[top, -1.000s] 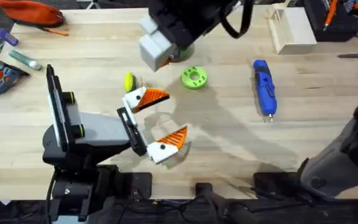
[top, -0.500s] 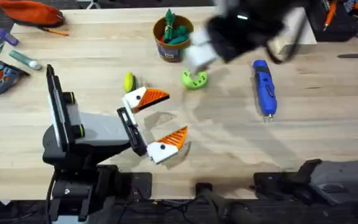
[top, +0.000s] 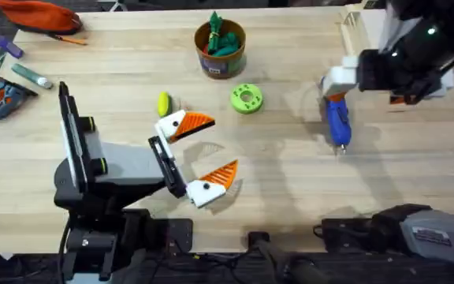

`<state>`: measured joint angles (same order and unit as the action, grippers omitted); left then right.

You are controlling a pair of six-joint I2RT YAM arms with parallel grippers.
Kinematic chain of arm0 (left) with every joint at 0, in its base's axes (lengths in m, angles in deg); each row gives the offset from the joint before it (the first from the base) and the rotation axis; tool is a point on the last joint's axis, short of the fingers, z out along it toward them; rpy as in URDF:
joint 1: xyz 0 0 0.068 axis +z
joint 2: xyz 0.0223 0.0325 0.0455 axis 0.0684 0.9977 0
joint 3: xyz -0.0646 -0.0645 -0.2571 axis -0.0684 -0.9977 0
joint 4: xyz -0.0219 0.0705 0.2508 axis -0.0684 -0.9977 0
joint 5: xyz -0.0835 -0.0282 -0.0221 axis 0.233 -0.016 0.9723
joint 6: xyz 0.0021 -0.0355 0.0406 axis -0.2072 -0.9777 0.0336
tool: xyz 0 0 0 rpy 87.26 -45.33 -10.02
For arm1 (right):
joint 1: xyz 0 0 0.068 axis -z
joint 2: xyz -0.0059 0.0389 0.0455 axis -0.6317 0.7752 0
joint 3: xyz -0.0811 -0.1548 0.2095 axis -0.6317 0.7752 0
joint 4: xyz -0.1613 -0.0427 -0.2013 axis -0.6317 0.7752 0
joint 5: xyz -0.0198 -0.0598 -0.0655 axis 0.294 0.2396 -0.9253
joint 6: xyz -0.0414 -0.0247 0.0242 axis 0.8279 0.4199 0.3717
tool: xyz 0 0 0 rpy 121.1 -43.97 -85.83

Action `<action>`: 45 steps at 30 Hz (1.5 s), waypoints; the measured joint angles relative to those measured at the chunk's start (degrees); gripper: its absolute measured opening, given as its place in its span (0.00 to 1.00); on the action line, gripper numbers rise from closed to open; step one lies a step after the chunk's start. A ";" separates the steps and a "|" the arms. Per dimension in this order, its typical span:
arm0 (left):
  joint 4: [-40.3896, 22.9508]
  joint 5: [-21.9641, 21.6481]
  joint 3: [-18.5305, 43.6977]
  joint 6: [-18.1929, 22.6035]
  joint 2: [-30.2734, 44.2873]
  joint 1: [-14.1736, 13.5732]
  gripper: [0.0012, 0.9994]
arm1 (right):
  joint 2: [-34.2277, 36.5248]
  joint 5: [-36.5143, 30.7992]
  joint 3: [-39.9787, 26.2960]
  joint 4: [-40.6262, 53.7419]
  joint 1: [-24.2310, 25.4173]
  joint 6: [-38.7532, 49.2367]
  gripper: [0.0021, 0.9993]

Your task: Pick up the gripper from the table and insert it into the empty holder that is missing its gripper. Then pick up a screw, insert it into the mounting hole, and use the screwdriver to tighten it. Finally, clean up the table by picking up the vegetable and placing it into the bucket.

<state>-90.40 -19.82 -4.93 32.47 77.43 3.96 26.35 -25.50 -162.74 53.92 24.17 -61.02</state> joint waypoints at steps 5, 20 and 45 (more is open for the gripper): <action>0.00 0.00 0.00 0.03 0.00 0.00 0.99 | 1.54 -0.02 0.11 -0.75 4.49 0.21 0.99; 0.00 0.00 0.00 0.05 0.00 0.00 0.99 | 1.89 0.00 0.13 -2.26 4.75 1.57 0.99; 0.00 -0.02 0.00 0.04 0.00 0.00 0.99 | 1.89 0.00 0.13 -2.26 4.75 1.60 0.99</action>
<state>-90.40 -19.84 -4.93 32.51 77.43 3.96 28.24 -25.50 -162.61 51.66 28.91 -59.42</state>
